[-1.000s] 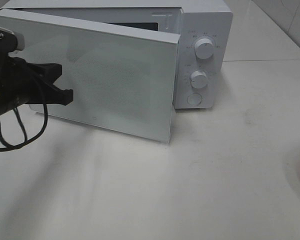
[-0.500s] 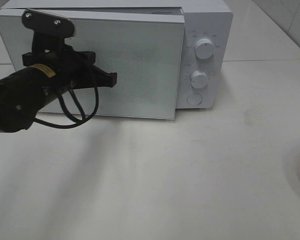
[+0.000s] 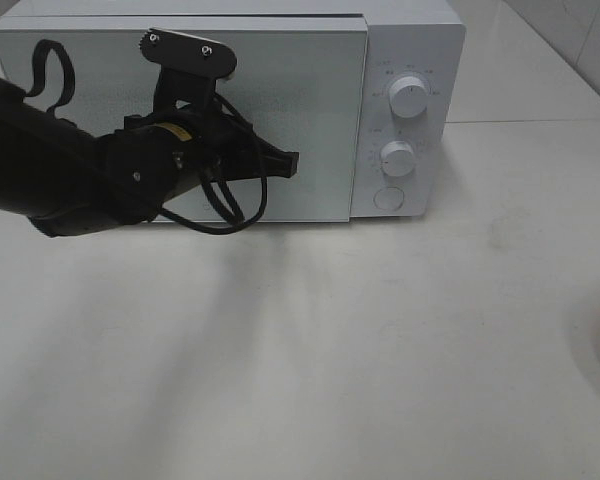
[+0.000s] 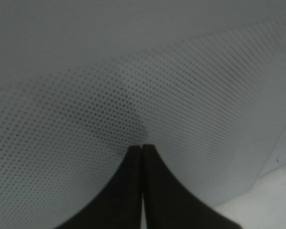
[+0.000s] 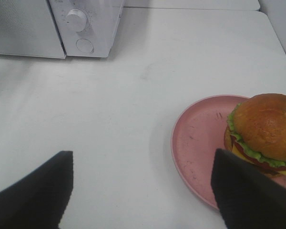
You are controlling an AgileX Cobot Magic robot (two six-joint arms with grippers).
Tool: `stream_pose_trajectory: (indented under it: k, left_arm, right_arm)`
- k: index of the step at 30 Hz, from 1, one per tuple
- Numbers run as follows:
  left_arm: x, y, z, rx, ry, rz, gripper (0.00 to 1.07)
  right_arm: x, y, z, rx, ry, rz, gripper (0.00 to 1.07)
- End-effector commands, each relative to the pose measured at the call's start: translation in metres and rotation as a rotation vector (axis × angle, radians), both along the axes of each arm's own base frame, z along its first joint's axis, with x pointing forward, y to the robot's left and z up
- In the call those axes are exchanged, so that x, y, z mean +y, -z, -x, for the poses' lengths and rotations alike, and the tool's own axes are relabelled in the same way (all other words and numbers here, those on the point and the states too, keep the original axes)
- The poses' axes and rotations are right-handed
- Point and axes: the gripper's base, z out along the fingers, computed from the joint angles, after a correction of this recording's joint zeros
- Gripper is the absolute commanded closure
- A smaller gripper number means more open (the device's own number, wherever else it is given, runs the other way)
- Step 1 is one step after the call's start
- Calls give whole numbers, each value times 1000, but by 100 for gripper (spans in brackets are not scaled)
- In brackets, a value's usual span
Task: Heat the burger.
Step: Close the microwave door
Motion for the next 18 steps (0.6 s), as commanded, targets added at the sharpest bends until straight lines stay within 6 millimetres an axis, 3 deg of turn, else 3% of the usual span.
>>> stream_pose_trajectory:
  k: [1, 8, 15, 18]
  left_arm:
    - [0, -18, -24, -110, -96, 39, 107]
    - [-3, -22, -35, -101, -101, 37, 107]
    - [-31, -29, -9, 29, 59, 39, 107]
    - [-35, -31, -5, 43, 85, 35, 107]
  right_arm:
    - [0, 0, 4, -31, 2, 2, 31]
    - [0, 0, 4, -31, 2, 2, 31]
    - [0, 0, 4, -31, 2, 2, 31]
    - [0, 0, 4, -31, 2, 2, 31]
